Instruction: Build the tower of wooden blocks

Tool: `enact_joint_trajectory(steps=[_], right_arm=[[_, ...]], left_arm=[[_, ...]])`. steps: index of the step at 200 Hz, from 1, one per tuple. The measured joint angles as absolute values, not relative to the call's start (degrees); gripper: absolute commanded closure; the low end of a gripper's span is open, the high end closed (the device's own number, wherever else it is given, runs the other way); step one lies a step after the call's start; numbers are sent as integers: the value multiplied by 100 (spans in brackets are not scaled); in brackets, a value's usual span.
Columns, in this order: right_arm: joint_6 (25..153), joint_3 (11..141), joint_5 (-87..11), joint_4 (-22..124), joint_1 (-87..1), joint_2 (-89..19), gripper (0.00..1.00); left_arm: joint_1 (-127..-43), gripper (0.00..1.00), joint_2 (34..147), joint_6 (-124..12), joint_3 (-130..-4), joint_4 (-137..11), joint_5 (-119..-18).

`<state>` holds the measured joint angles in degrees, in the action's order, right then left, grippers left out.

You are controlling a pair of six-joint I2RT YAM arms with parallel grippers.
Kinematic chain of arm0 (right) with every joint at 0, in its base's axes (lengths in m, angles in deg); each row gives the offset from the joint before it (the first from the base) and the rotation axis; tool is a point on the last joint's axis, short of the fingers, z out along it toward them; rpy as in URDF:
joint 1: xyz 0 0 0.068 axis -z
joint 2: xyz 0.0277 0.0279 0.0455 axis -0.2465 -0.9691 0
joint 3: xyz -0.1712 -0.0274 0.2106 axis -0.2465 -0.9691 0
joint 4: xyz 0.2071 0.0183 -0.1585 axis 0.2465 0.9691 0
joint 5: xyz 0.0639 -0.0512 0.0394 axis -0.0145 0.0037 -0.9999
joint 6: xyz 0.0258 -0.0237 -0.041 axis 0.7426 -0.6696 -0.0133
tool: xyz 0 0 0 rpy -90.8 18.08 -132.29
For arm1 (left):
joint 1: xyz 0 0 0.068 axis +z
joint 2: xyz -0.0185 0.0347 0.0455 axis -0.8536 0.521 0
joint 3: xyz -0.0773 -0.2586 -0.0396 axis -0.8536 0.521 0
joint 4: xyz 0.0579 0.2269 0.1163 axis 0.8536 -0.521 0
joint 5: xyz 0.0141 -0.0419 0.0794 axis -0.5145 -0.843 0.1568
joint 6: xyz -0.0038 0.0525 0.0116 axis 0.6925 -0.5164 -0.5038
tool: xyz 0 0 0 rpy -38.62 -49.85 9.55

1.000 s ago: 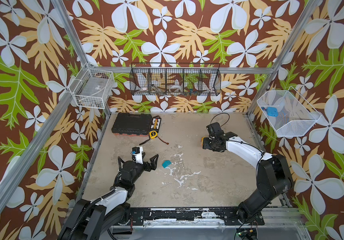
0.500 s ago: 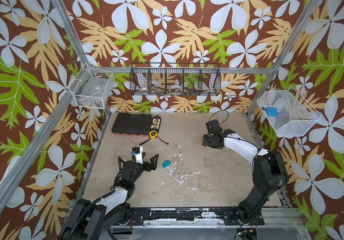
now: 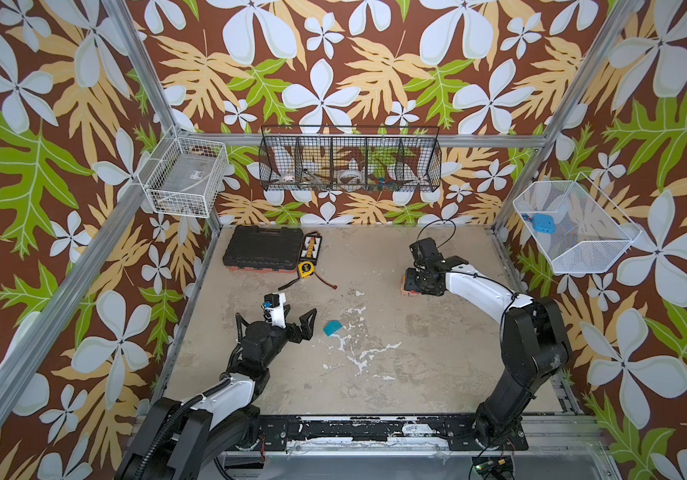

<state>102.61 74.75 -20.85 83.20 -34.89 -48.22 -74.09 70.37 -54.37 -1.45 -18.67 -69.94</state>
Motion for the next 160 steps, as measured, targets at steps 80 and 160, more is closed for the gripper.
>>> enact_joint_trajectory(steps=[80,160], right_arm=[[10206,7158,-1914,8355,-3535,-4178,41],[10099,6633,-1938,8237,-3350,-3754,71]], left_arm=[[-7420,0,7048,-5437,-149,-1869,-6994],[-7426,0,7048,-5437,-169,-1869,-6990]])
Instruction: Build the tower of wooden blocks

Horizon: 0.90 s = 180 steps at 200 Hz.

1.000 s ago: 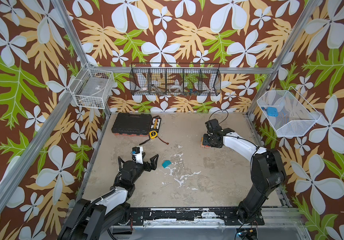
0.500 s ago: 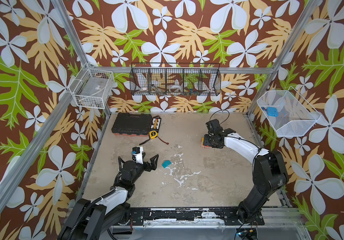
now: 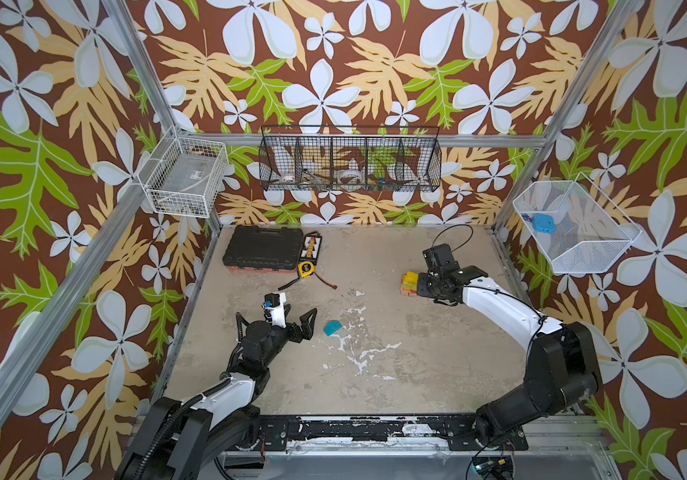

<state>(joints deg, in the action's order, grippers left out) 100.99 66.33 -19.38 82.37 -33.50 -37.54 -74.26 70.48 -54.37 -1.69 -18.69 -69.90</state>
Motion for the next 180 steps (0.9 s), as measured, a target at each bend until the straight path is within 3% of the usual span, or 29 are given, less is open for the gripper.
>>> enact_joint_trajectory(steps=[180], right_arm=[[10040,7040,-2148,8100,-3087,-4440,80]], left_arm=[[-7437,0,7048,-5456,-169,-1869,-6990]])
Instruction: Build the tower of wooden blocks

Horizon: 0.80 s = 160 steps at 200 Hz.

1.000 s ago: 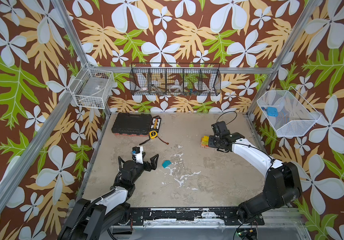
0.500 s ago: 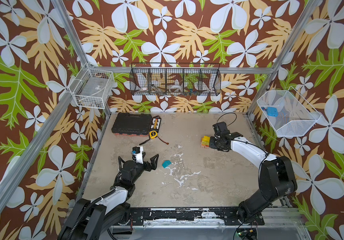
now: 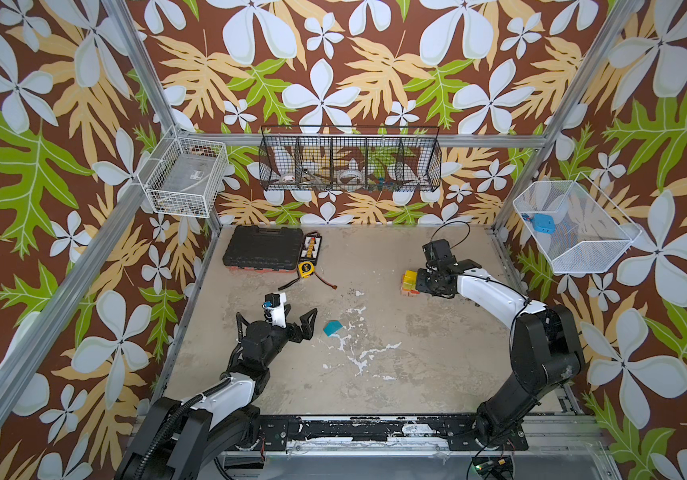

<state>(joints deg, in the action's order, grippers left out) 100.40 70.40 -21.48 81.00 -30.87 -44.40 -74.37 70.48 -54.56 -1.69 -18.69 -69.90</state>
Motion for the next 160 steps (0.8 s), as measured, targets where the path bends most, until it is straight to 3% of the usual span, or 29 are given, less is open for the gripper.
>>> enact_joint_trajectory(steps=[35,56,92,111,120,160], right_arm=[[10062,6989,-2063,8113,-3089,-4372,79],[10088,6882,-2021,8132,-3087,-4140,72],[10110,6668,-2015,8108,-3085,-3572,50],[10154,6666,-2050,8032,-3085,-3345,25],[10193,6732,-2105,8014,-3085,-3323,18],[10285,7785,-2194,8141,-3094,-4027,19]], left_arm=[[-7441,0,7048,-5456,-169,-1869,-6990],[-7441,0,7048,-5456,-169,-1869,-6990],[-7441,0,7048,-5456,-171,-1869,-6988],[-7441,4,7079,-5456,-202,-1889,-6983],[-7441,4,7109,-5458,-219,-1884,-6985],[-7441,4,7170,-5458,-261,-1906,-6988]])
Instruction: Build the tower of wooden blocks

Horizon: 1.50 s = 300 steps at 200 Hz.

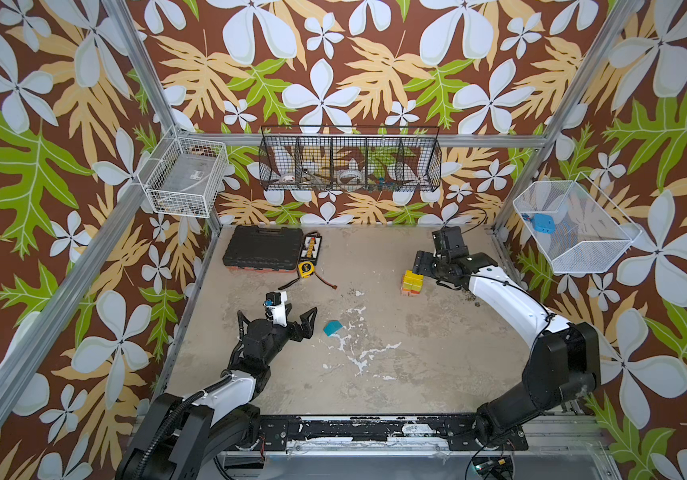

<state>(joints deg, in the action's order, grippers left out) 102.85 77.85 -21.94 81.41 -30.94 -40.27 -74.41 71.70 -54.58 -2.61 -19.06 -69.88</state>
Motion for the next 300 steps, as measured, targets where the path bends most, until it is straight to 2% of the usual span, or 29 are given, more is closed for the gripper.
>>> enact_joint_trajectory(steps=[61,106,141,194,300], right_arm=[[10243,9284,-2032,8587,-3111,-5537,40],[10130,9411,-2030,8816,-3127,-5983,43],[10110,9398,-2032,8851,-3153,-6046,50],[10108,9276,-2026,8897,-3168,-6066,52],[10127,9208,-1938,8958,-3210,-5998,49]], left_arm=[[-7441,4,7170,-5458,-261,-1906,-6985],[-7441,4,7170,-5458,-261,-1906,-6985],[-7441,4,7170,-5458,-261,-1906,-6985],[-7444,4,7173,-5458,-261,-1906,-6985],[-7446,4,7173,-5458,-261,-1906,-6985]])
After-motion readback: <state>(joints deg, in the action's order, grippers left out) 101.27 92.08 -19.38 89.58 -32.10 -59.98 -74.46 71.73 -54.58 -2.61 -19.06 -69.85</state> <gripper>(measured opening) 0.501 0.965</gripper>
